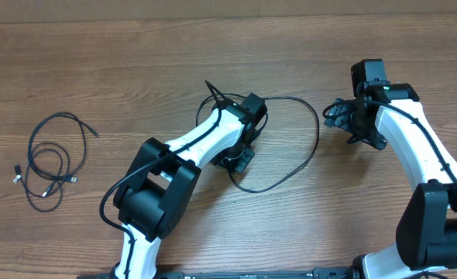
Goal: Untangle cables
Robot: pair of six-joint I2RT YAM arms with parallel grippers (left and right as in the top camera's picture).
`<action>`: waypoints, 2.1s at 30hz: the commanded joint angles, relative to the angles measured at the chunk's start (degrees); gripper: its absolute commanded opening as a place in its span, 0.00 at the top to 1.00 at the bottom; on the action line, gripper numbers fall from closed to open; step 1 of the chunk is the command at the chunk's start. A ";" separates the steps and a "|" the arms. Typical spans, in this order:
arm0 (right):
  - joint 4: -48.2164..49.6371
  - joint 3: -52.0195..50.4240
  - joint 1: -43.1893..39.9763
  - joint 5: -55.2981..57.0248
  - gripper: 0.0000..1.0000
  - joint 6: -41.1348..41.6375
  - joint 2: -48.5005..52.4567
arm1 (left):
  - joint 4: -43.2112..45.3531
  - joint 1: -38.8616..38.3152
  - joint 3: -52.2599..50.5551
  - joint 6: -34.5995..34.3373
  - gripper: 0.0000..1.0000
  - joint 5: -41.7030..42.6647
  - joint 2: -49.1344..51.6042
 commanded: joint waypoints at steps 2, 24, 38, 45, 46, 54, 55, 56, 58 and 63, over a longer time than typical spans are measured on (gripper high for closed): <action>0.07 -0.28 0.15 0.83 0.00 -0.02 0.31 | 2.49 -0.11 -3.41 1.51 0.93 1.73 1.84; 0.07 -0.28 0.15 0.83 0.00 -0.02 0.31 | 10.01 0.24 -2.91 -9.14 0.96 -4.04 -12.96; 0.07 -0.28 0.15 0.83 0.00 -0.04 0.31 | 11.61 0.26 -2.91 -9.25 0.96 -37.75 -34.42; 0.07 -0.28 0.15 0.83 0.00 -0.02 0.31 | 18.84 1.18 -2.91 -9.27 0.96 -54.95 -35.63; 0.07 -0.28 0.15 0.83 0.00 -0.02 0.31 | 19.15 1.66 -2.91 -9.27 0.96 -53.33 -35.63; 0.07 -0.28 0.15 0.83 0.00 -0.04 0.31 | 14.58 6.95 -3.13 -11.85 0.96 -43.76 -34.32; 0.07 -0.28 0.15 0.83 0.00 -0.02 0.31 | 14.60 7.89 -3.13 -11.85 0.96 -43.78 -33.90; 0.07 -0.28 0.15 0.83 0.00 -0.02 0.31 | 14.60 9.01 -3.13 -11.85 0.96 -43.85 -33.48; 0.07 -0.28 0.15 0.83 0.00 -0.02 0.31 | 14.62 11.34 -3.13 -11.87 0.96 -44.46 -32.61; 0.07 -0.28 0.15 0.83 0.00 -0.02 0.31 | 16.72 19.06 -3.13 -11.93 0.96 -44.65 -29.81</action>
